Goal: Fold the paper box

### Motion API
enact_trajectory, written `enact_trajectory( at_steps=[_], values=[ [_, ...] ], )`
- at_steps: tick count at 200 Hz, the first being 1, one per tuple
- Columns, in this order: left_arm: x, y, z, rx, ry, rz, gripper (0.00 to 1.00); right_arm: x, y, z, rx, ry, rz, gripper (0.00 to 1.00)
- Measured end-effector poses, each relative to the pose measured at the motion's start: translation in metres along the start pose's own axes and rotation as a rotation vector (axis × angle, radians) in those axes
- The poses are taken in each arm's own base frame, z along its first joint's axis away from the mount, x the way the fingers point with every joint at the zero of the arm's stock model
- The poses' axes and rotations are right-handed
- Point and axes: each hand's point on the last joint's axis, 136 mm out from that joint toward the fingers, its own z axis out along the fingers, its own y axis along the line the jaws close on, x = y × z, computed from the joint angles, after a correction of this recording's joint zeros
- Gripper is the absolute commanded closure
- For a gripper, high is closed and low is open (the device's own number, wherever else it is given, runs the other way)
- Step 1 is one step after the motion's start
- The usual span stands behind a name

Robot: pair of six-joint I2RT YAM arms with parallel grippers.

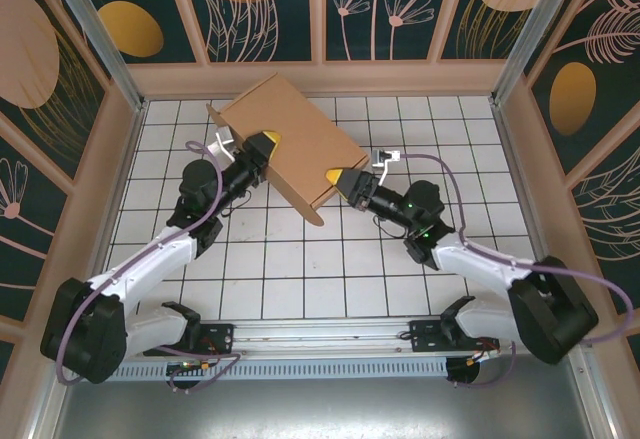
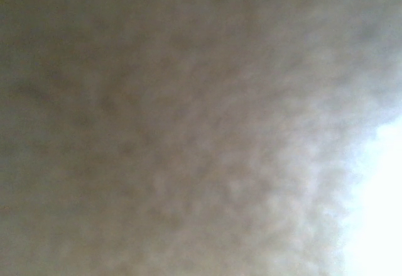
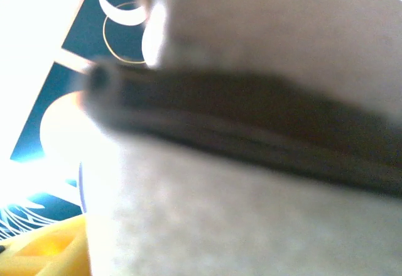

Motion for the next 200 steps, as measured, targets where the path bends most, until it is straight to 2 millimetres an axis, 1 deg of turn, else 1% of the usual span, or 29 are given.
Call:
enact_trajectory(
  at_steps=[15,30,59,80,104,132,154,173,178,185,200],
  values=[
    [0.006,-0.010,-0.002,0.016,0.024,0.028,0.57,0.002,0.009,-0.007,0.008,0.009,-0.071,0.30],
    [0.011,-0.016,-0.004,0.025,0.044,0.051,0.56,0.005,0.014,-0.013,0.021,0.020,-0.140,0.29],
    [0.020,-0.017,-0.005,0.027,0.084,0.063,0.57,0.011,0.017,-0.024,0.052,0.042,-0.239,0.27],
    [0.022,-0.017,-0.005,0.028,0.093,0.071,0.56,0.013,0.015,-0.025,0.059,0.055,-0.242,0.26],
    [0.020,-0.013,-0.004,0.019,0.086,0.062,0.56,0.012,0.009,-0.022,0.031,0.055,-0.197,0.23],
    [0.009,0.007,-0.005,-0.033,0.047,0.031,0.57,0.009,-0.009,-0.012,0.010,0.035,-0.081,0.22],
    [0.005,0.018,-0.008,-0.060,0.026,0.018,0.57,0.005,-0.016,-0.006,-0.008,0.001,0.001,0.18],
    [0.004,0.022,-0.009,-0.069,0.019,0.016,0.57,0.007,-0.017,0.001,-0.012,-0.020,0.054,0.11],
    [0.005,0.024,-0.009,-0.072,0.020,0.015,0.57,0.008,-0.017,0.004,-0.010,-0.021,0.070,0.09],
    [0.005,0.026,-0.009,-0.077,0.021,0.013,0.57,0.009,-0.017,0.007,-0.008,-0.023,0.088,0.01],
    [0.006,0.030,-0.010,-0.086,0.017,0.005,0.57,0.009,-0.016,0.013,-0.001,-0.037,0.100,0.01]
  ],
)
